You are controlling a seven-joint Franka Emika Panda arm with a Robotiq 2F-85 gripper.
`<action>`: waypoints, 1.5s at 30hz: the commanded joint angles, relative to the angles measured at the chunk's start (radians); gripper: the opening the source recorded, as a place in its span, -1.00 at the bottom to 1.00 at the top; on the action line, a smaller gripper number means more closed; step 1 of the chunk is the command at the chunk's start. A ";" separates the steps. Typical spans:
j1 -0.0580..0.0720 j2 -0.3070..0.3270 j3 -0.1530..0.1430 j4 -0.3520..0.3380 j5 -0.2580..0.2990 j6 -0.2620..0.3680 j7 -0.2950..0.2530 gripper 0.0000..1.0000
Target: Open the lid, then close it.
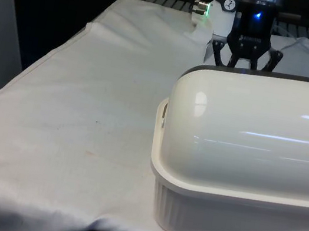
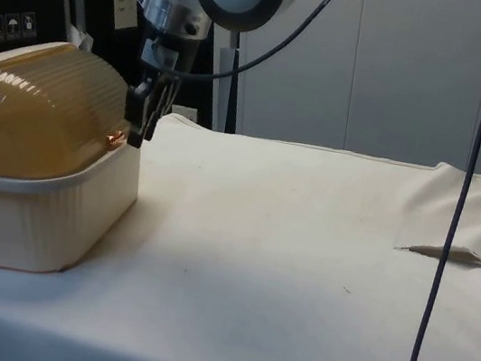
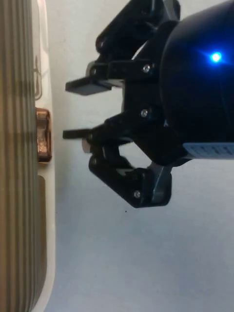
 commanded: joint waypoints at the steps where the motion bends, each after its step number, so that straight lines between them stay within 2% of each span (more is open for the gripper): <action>1: -0.002 -0.001 0.004 -0.001 0.005 0.001 -0.004 -0.33; 6: 0.000 0.000 0.000 0.000 0.000 0.000 0.000 -0.81; 7: 0.000 0.001 0.003 0.002 0.004 0.000 -0.002 -0.81; 8: 0.002 0.004 0.004 0.007 0.003 -0.002 0.001 -1.00; 14: -0.004 0.016 0.018 0.029 0.016 -0.016 -0.003 -1.00; 15: 0.002 0.013 0.007 0.024 0.001 -0.010 0.004 -1.00; 16: -0.004 0.018 0.020 0.032 0.018 -0.020 -0.005 -1.00; 19: -0.008 0.024 0.028 0.047 0.022 -0.037 -0.016 -1.00; 22: -0.008 0.025 0.029 0.053 0.021 -0.049 -0.025 -1.00; 23: 0.002 0.025 0.012 0.049 0.001 -0.040 -0.005 -1.00; 24: -0.008 0.025 0.030 0.054 0.021 -0.051 -0.029 -1.00; 30: -0.003 0.025 0.030 0.054 0.014 -0.044 -0.045 -1.00; 31: 0.002 0.025 0.017 0.053 0.001 -0.046 -0.032 -1.00; 32: -0.003 0.025 0.031 0.054 0.014 -0.044 -0.049 -1.00; 35: -0.006 0.025 0.038 0.054 0.017 -0.044 -0.074 -1.00; 38: -0.005 0.026 0.041 0.054 0.017 -0.042 -0.085 -1.00; 39: 0.002 0.025 0.028 0.053 0.001 -0.046 -0.074 -1.00; 40: -0.005 0.027 0.043 0.054 0.017 -0.041 -0.092 -1.00; 45: -0.004 0.033 0.048 0.056 0.016 -0.035 -0.108 -1.00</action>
